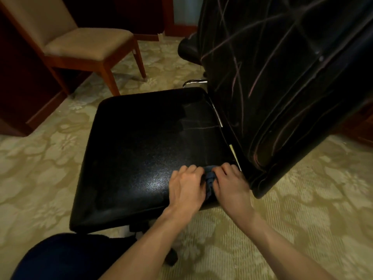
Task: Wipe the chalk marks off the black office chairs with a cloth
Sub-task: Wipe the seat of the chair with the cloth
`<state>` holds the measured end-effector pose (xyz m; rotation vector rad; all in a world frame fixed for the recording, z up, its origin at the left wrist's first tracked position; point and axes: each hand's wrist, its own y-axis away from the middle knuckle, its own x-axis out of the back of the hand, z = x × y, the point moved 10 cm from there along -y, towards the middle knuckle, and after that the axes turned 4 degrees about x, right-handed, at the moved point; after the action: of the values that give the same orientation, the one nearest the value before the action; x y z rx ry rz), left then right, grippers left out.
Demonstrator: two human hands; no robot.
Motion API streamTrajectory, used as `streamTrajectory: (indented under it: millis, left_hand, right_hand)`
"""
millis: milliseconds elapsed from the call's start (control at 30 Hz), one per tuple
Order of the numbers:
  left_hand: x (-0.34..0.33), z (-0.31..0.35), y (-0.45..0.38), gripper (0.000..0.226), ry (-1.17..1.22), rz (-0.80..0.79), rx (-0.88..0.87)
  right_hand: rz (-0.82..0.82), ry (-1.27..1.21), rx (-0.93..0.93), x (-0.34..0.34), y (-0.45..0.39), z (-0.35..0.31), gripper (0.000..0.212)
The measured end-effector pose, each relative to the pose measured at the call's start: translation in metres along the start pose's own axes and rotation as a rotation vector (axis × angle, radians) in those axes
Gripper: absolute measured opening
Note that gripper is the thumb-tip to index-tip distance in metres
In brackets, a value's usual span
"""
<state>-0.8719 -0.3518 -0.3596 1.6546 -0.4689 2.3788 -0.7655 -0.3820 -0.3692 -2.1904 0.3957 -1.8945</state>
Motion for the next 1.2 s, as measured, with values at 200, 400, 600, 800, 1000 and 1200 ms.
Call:
streamTrajectory:
  millis: [200,400,600,800,1000,1200]
  left_hand:
    - [0.005,-0.012,-0.017,0.021,-0.020,0.038,0.004]
    - [0.009,-0.021,-0.056,0.014,-0.026,0.043,-0.004]
    - [0.009,-0.043,-0.110,0.016,-0.028,0.086,0.012]
    - [0.006,-0.062,-0.182,0.020,-0.075,0.091,0.017]
    - [-0.002,-0.080,-0.261,0.020,-0.051,0.080,0.055]
    - [-0.015,-0.091,-0.310,0.022,-0.040,0.104,0.089]
  right_hand:
    - [-0.021,0.024,-0.101,-0.010,-0.018,-0.013,0.026]
    - [-0.022,-0.007,-0.253,-0.020,-0.047,-0.010,0.021]
    - [-0.044,0.004,-0.288,-0.037,-0.104,-0.011,0.021]
    - [-0.073,0.005,-0.355,-0.055,-0.172,-0.002,0.031]
    - [-0.063,-0.063,-0.463,-0.081,-0.240,0.017,0.032]
    - [-0.011,-0.059,-0.523,-0.096,-0.281,0.032,0.029]
